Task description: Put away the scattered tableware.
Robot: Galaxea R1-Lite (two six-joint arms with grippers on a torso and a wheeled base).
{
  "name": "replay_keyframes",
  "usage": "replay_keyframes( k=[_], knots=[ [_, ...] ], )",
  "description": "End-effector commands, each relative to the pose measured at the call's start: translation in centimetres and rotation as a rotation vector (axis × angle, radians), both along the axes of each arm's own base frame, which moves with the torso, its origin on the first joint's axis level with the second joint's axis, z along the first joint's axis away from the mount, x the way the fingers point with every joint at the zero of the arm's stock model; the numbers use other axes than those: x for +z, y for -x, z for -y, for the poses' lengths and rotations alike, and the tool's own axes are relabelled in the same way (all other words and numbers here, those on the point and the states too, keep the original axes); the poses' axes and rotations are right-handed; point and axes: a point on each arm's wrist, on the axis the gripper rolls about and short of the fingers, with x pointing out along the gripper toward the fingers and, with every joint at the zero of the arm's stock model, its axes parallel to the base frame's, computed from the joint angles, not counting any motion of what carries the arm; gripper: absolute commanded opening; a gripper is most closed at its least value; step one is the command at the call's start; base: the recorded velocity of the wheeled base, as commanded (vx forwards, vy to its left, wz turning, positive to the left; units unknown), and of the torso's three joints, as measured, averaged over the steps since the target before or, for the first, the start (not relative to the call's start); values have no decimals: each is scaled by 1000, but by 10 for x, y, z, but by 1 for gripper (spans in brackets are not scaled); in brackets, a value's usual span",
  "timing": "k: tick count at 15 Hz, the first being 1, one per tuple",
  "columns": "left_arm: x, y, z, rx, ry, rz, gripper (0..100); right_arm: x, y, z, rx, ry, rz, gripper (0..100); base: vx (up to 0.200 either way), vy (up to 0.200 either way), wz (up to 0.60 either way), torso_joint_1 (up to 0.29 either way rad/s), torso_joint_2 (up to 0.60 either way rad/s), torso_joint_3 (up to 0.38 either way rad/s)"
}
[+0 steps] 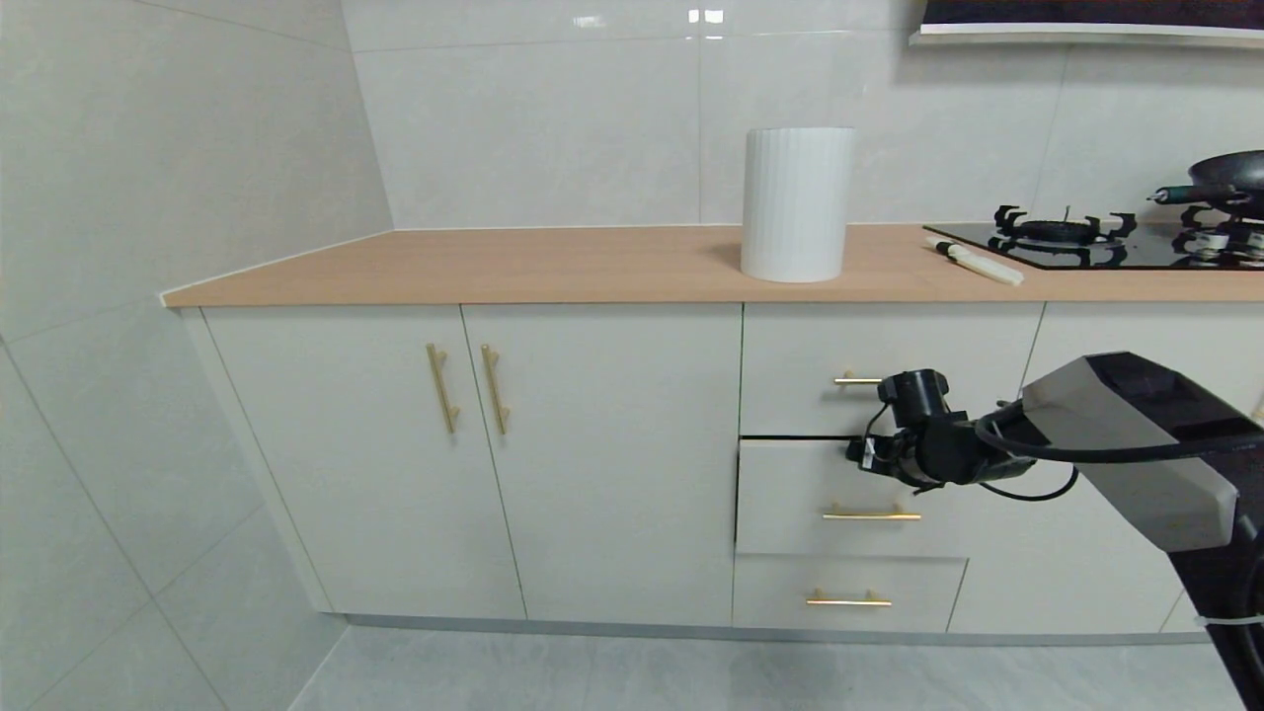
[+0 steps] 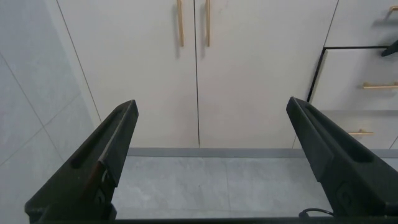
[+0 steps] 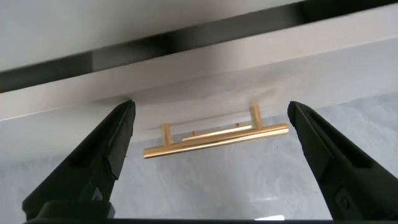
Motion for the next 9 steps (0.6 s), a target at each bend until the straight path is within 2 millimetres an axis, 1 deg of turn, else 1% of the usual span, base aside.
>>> replay_keyframes(
  k=[1,4,6,9],
  knots=[
    [0,0,0,0,0,0,100,-11,-8,3,-21,3,13,100,0,0,0,0,0,0],
    [0,0,0,0,0,0,100,-11,-15,3,-62,-18,40,100,0,0,0,0,0,0],
    [0,0,0,0,0,0,100,-15,-16,3,-68,-23,39,100,0,0,0,0,0,0],
    [0,0,0,0,0,0,100,-14,-19,3,-75,-25,49,100,0,0,0,0,0,0]
  ],
)
